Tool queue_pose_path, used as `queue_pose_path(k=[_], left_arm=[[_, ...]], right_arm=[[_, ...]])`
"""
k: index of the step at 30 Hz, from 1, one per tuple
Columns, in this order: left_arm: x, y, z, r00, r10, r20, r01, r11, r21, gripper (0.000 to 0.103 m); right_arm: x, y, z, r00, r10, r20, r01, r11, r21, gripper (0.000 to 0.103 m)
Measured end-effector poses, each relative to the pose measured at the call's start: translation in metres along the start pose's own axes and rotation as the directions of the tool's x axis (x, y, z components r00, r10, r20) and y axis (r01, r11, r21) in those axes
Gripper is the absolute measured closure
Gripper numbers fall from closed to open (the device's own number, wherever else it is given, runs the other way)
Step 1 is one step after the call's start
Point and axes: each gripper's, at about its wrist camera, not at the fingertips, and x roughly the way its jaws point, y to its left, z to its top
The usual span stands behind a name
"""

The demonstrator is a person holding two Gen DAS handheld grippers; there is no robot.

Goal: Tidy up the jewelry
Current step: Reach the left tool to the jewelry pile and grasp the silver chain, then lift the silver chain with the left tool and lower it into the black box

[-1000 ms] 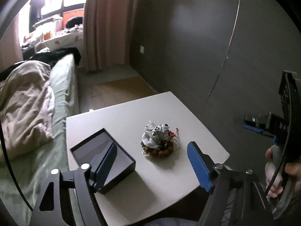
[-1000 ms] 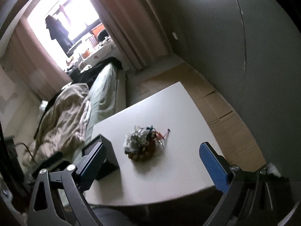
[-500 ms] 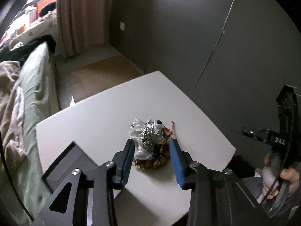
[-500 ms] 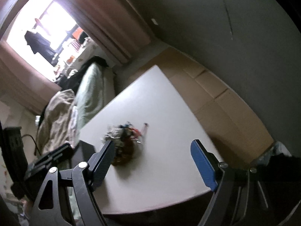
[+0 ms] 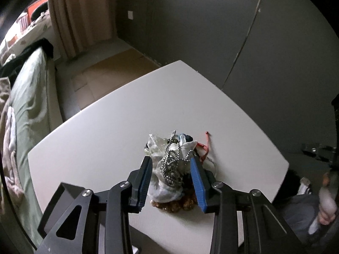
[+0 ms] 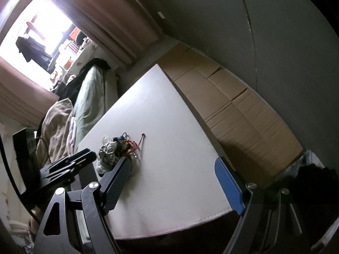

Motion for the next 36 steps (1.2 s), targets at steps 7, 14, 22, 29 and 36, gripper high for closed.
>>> queue_pose_path(k=[7,14,22,29,36], left_arm=[[0.022,0.0,-0.002,0.999,-0.01,-0.046,0.011,1.0,0.021,0.074],[0.002,0.006,-0.004,0.999,-0.04,0.008,0.04,0.999,0.003,0.09],[-0.056,0.011,-0.001,0.986,-0.088,0.139,0.092,0.995,-0.025,0.09],[-0.105,0.018,-0.001,0.968,-0.077,0.241,0.087,0.996,-0.033,0.09],[-0.149,0.035,0.0,0.947,-0.036,0.32,0.058,0.997,-0.059,0.09]], right_arm=[[0.002,-0.001,0.0,1.0,-0.003,-0.009,0.003,1.0,0.005,0.02],[0.009,0.006,-0.002,1.0,-0.022,-0.015,0.022,1.0,-0.004,0.02],[0.011,0.023,-0.004,0.999,0.042,-0.011,-0.042,0.999,-0.023,0.02],[0.017,0.062,0.007,0.994,0.108,-0.029,-0.11,0.99,-0.087,0.032],[0.051,0.102,0.018,0.988,0.092,-0.127,-0.112,0.982,-0.153,0.038]])
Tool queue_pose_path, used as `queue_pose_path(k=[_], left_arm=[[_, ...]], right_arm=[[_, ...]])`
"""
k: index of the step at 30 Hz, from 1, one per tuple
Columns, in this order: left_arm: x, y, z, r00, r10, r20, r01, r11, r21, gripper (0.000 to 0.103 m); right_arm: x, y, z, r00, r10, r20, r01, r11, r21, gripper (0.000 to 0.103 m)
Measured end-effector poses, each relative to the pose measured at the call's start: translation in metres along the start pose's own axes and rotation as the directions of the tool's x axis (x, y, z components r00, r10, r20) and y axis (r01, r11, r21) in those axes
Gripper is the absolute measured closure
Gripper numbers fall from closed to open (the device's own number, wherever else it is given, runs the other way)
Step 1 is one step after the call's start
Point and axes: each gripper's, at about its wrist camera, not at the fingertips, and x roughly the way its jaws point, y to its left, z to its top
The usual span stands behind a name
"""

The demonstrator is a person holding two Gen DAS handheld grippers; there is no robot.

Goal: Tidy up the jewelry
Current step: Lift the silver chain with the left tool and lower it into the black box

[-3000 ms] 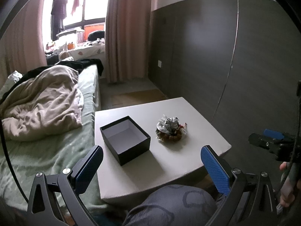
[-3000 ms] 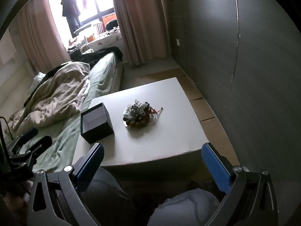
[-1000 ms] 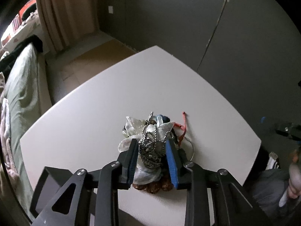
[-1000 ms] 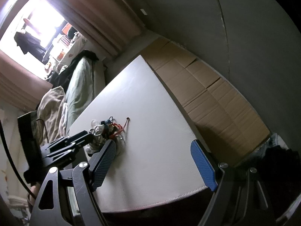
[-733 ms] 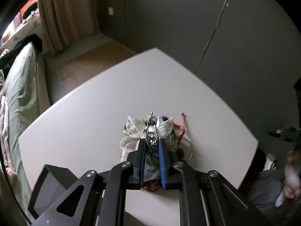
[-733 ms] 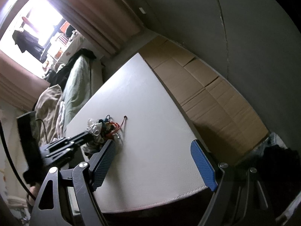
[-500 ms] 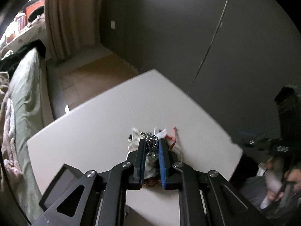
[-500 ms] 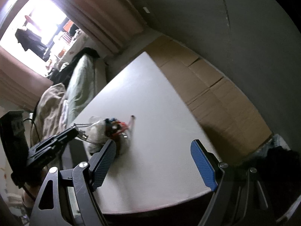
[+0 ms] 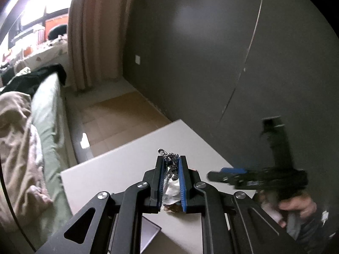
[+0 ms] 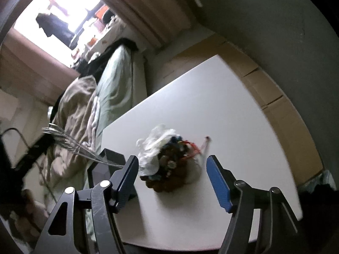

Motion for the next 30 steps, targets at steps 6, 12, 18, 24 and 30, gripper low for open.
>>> queue_pose_path(k=[6,12,18,24,30], left_arm=[[-0.029,0.009,0.003,0.998,0.04,0.048,-0.04,0.999,-0.006,0.09],[-0.052,0.027,0.004,0.993,0.092,0.076,-0.091,0.996,-0.02,0.09],[-0.063,0.037,0.002,0.989,0.126,0.079,-0.124,0.992,-0.024,0.09],[-0.067,0.047,-0.008,0.988,0.137,0.075,-0.135,0.99,-0.033,0.09],[-0.052,0.062,-0.027,0.992,0.119,0.035,-0.116,0.99,-0.083,0.09]], right_arm=[[0.037,0.024,0.017,0.996,-0.049,-0.072,0.045,0.998,-0.051,0.04],[0.064,0.037,0.016,0.991,-0.062,-0.116,0.05,0.994,-0.099,0.04],[0.088,0.033,0.012,0.981,-0.119,-0.152,0.105,0.99,-0.092,0.095],[0.066,0.035,0.011,0.995,-0.04,-0.091,0.034,0.997,-0.067,0.094],[0.038,0.037,0.013,0.999,0.032,-0.021,-0.033,0.998,-0.054,0.095]])
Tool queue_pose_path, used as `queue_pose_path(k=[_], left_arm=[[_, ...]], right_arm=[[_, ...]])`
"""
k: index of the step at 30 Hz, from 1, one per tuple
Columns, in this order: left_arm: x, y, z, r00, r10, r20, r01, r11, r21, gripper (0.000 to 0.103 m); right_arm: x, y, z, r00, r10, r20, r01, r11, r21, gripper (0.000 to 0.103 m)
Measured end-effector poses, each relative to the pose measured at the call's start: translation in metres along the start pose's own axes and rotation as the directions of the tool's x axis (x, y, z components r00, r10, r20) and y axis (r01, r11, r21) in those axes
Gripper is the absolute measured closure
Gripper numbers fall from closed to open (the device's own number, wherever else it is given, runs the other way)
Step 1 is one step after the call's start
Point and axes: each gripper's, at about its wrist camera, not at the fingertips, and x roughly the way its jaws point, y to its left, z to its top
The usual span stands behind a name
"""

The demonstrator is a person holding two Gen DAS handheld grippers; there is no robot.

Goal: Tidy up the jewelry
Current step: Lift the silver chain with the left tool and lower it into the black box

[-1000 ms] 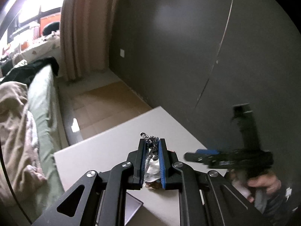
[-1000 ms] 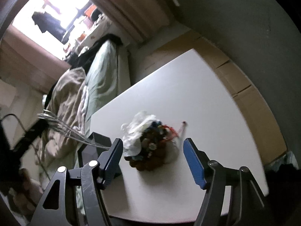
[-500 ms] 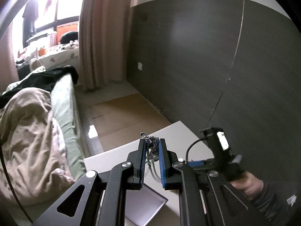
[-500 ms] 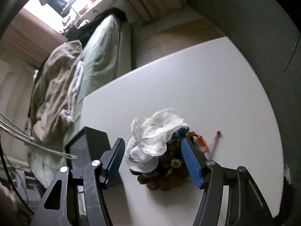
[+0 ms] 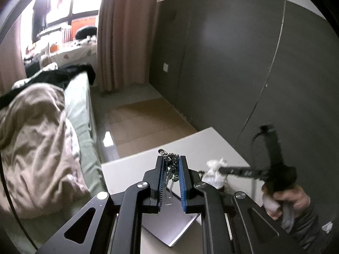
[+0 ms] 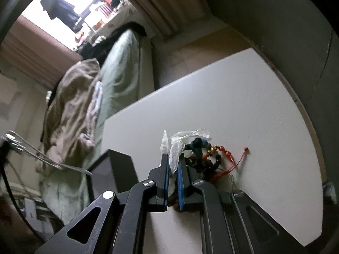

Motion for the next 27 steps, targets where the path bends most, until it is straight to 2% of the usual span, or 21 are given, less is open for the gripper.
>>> queue_pose_path(k=[6,12,14,16,17,18,20,21,22,27], left_arm=[[0.027,0.008,-0.024,0.998,-0.023,-0.061,0.02,0.998,-0.054,0.09],[0.048,0.015,-0.045,0.993,-0.041,-0.11,0.031,0.995,-0.095,0.09],[0.053,0.017,-0.049,0.992,-0.043,-0.122,0.03,0.994,-0.105,0.09],[0.057,0.019,-0.052,0.991,-0.045,-0.129,0.03,0.993,-0.117,0.09],[0.059,0.021,-0.053,0.99,-0.044,-0.133,0.027,0.992,-0.123,0.09],[0.061,0.021,-0.054,0.99,-0.041,-0.136,0.023,0.991,-0.128,0.09],[0.064,0.024,-0.056,0.989,-0.039,-0.141,0.019,0.99,-0.14,0.09],[0.067,0.026,-0.058,0.989,-0.04,-0.145,0.018,0.989,-0.15,0.09],[0.068,0.027,-0.059,0.988,-0.041,-0.149,0.017,0.987,-0.158,0.09],[0.08,0.027,-0.067,0.984,-0.044,-0.172,0.013,0.984,-0.179,0.09]], right_arm=[[-0.016,0.005,0.001,0.997,0.066,0.037,-0.066,0.998,-0.004,0.096],[-0.015,0.006,-0.002,0.997,0.072,0.041,-0.072,0.997,-0.008,0.099],[-0.015,0.006,-0.002,0.997,0.058,0.043,-0.058,0.998,-0.01,0.099],[-0.015,0.006,0.0,0.998,-0.026,0.049,0.028,0.999,-0.024,0.099],[-0.014,0.005,0.003,0.998,-0.04,0.045,0.041,0.999,-0.024,0.099],[-0.008,0.005,0.007,0.998,-0.055,0.022,0.056,0.998,-0.023,0.095],[0.0,0.002,0.013,0.997,-0.074,-0.007,0.074,0.997,-0.025,0.066],[0.005,0.001,0.017,0.996,-0.089,0.0,0.089,0.995,-0.033,0.046],[0.007,0.0,0.02,0.995,-0.103,0.005,0.103,0.994,-0.041,0.041],[0.031,0.0,0.03,0.987,-0.153,-0.045,0.148,0.985,-0.091,0.041]])
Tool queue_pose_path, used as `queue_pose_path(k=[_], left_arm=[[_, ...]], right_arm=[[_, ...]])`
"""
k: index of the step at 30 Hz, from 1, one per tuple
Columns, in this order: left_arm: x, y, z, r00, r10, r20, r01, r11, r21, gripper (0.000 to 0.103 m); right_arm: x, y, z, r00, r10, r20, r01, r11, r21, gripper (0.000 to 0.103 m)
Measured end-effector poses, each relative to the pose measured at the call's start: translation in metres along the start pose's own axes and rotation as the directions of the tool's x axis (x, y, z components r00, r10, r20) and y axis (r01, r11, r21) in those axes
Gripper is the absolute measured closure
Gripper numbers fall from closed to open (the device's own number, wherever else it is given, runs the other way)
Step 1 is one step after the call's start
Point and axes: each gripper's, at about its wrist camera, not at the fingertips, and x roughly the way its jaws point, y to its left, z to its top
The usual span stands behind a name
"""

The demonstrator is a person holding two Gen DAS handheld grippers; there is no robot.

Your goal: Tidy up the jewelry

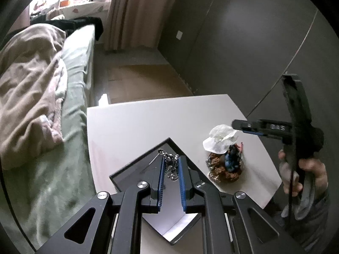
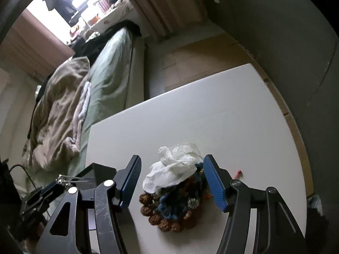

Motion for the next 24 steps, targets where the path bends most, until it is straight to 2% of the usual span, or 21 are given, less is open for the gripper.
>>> queue_pose_path(k=[2,3,4,5,6,8,10,11,12,14,20,24], left_arm=[[0.005,0.0,-0.001,1.0,-0.001,-0.011,0.001,1.0,-0.008,0.09],[0.007,0.0,-0.001,1.0,0.002,-0.018,-0.003,1.0,-0.009,0.09],[0.009,0.0,-0.001,1.0,0.006,-0.024,-0.006,1.0,-0.009,0.09],[0.01,0.001,-0.001,1.0,0.006,-0.029,-0.006,1.0,-0.013,0.09],[0.011,0.003,-0.001,1.0,-0.002,-0.031,0.001,1.0,-0.027,0.09],[0.012,0.008,0.0,0.999,-0.033,-0.036,0.031,0.998,-0.059,0.089],[0.011,0.015,0.0,0.999,-0.026,-0.034,0.023,0.996,-0.089,0.083],[0.009,0.016,0.0,1.0,-0.016,-0.026,0.013,0.995,-0.094,0.067],[0.006,0.018,0.0,1.0,-0.011,-0.011,0.01,0.995,-0.099,0.039],[-0.006,0.022,-0.001,0.999,-0.018,0.036,0.022,0.994,-0.111,0.015],[-0.033,0.033,-0.005,0.993,0.024,0.113,-0.008,0.99,-0.143,0.015],[-0.053,0.039,-0.008,0.981,0.091,0.171,-0.066,0.987,-0.147,0.015]], right_arm=[[0.015,0.004,0.004,0.998,-0.045,-0.031,0.045,0.999,-0.03,0.041],[0.022,0.005,0.005,0.998,-0.049,-0.039,0.047,0.998,-0.043,0.047],[0.027,0.006,0.006,0.997,-0.049,-0.054,0.046,0.998,-0.051,0.076],[0.031,0.004,0.005,0.996,-0.038,-0.082,0.035,0.999,-0.041,0.097],[0.031,0.002,0.003,0.996,-0.015,-0.083,0.013,1.0,-0.024,0.099],[0.023,0.004,0.002,0.999,0.013,-0.048,-0.015,0.999,-0.032,0.1],[0.008,0.011,0.003,0.998,0.062,-0.006,-0.063,0.997,-0.048,0.1],[0.0,0.014,0.003,0.995,0.097,0.018,-0.096,0.994,-0.052,0.1],[-0.01,0.017,0.003,0.991,0.13,0.043,-0.127,0.99,-0.058,0.1],[-0.022,0.022,0.002,0.983,0.169,0.074,-0.164,0.984,-0.064,0.1],[-0.041,0.049,-0.004,0.948,0.299,0.105,-0.288,0.951,-0.111,0.1],[-0.046,0.071,-0.009,0.919,0.385,0.091,-0.37,0.918,-0.142,0.1]])
